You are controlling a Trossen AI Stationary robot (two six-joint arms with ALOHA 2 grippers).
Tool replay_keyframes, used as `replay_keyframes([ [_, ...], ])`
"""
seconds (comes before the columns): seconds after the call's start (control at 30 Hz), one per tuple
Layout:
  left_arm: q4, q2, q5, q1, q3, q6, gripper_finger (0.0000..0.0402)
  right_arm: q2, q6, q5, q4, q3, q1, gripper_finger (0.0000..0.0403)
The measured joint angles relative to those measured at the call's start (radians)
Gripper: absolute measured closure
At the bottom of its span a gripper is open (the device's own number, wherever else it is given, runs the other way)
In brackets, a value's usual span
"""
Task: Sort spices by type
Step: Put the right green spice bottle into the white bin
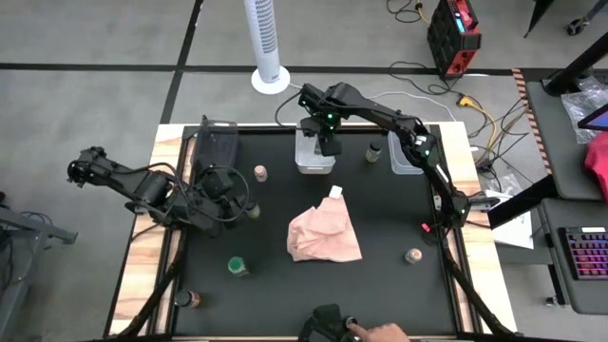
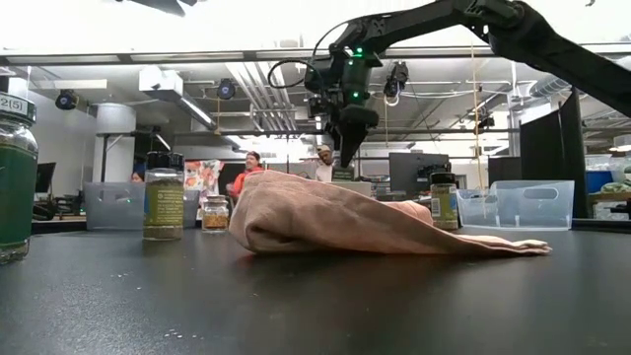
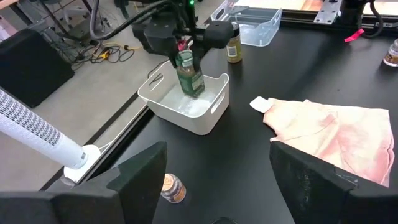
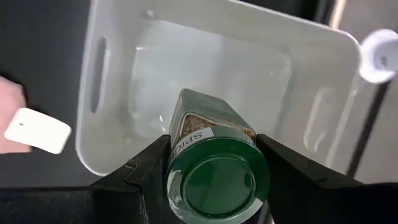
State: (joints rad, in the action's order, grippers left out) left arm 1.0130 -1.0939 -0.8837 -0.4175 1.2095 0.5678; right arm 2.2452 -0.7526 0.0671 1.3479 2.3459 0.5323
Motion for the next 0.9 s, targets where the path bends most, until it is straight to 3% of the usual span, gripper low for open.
replay_keyframes([
  [0.1,0.0,0.0,0.0,0.0,0.0,0.0,0.0132,0.004,-0.015,0.049,0.0,0.0,0.0,0.0205],
  [0.9,-0.001,0.0,0.0,0.0,-0.002,0.0,0.0132,0.016,-0.032,0.036,-0.009,-0.011,-0.003,0.0205],
])
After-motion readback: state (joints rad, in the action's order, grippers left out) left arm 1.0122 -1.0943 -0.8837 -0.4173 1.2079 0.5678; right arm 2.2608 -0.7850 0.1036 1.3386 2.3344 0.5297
